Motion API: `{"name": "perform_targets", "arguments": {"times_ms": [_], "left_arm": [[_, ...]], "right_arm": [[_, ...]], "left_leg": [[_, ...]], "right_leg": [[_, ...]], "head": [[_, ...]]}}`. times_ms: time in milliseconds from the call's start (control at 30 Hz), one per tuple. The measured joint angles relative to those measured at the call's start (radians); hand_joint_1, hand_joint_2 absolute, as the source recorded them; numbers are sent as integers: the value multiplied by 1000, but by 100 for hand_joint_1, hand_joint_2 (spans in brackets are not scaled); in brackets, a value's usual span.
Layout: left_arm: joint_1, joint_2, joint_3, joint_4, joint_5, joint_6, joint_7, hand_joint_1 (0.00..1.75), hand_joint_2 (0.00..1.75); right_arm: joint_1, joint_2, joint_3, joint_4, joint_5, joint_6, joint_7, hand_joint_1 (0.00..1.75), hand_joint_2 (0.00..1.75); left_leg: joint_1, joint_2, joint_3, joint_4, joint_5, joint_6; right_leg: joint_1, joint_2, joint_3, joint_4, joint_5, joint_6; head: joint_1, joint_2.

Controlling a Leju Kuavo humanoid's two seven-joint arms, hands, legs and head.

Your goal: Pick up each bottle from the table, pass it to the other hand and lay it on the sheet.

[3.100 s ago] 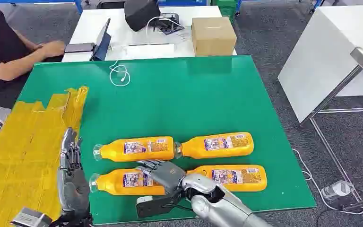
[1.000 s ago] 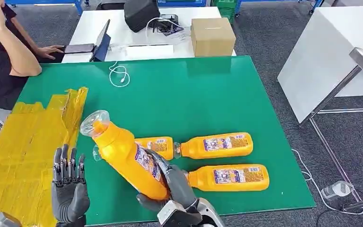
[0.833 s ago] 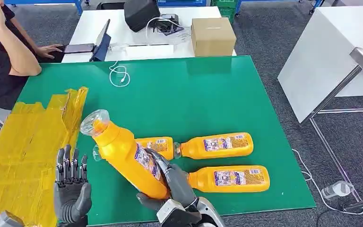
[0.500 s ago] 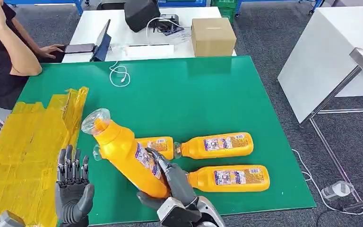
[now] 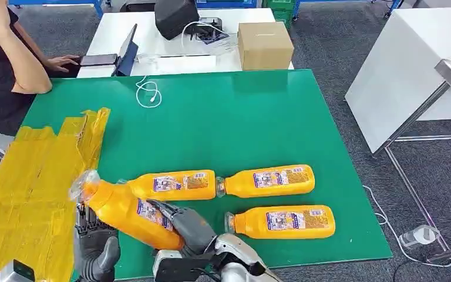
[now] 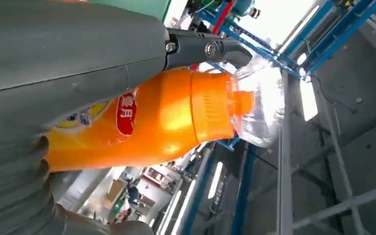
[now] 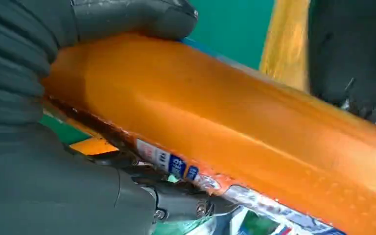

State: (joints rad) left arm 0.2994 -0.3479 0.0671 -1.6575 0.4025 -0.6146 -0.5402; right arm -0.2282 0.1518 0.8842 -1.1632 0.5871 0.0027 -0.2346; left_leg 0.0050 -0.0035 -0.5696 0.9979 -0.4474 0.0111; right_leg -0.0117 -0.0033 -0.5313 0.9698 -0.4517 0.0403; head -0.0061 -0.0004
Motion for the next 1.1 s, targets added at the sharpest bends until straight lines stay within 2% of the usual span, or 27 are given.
{"name": "perform_targets", "arguments": {"times_ms": [200,467,500,533,1100], "left_arm": [[0,3,24,23,-35,3,-7,0,175],[-6,21,28,54,-205,113,-18,0,175],[-6,22,27,55,-219,130,-20,56,175],[-6,24,27,56,-233,145,-21,175,175],[-6,27,18,52,-232,179,-46,175,175]], "right_arm": [[-54,14,48,69,4,0,-3,175,175],[-67,16,81,105,2,0,-4,175,175],[-68,16,84,107,2,0,-3,175,175],[-69,16,86,110,2,0,-3,175,175],[-76,19,91,127,2,-21,-3,175,175]], "left_leg": [[0,0,0,0,0,0],[0,0,0,0,0,0],[0,0,0,0,0,0],[0,0,0,0,0,0],[0,0,0,0,0,0]], "right_leg": [[0,0,0,0,0,0],[0,0,0,0,0,0],[0,0,0,0,0,0],[0,0,0,0,0,0],[0,0,0,0,0,0]], "head": [[0,0],[0,0],[0,0],[0,0],[0,0]]}}
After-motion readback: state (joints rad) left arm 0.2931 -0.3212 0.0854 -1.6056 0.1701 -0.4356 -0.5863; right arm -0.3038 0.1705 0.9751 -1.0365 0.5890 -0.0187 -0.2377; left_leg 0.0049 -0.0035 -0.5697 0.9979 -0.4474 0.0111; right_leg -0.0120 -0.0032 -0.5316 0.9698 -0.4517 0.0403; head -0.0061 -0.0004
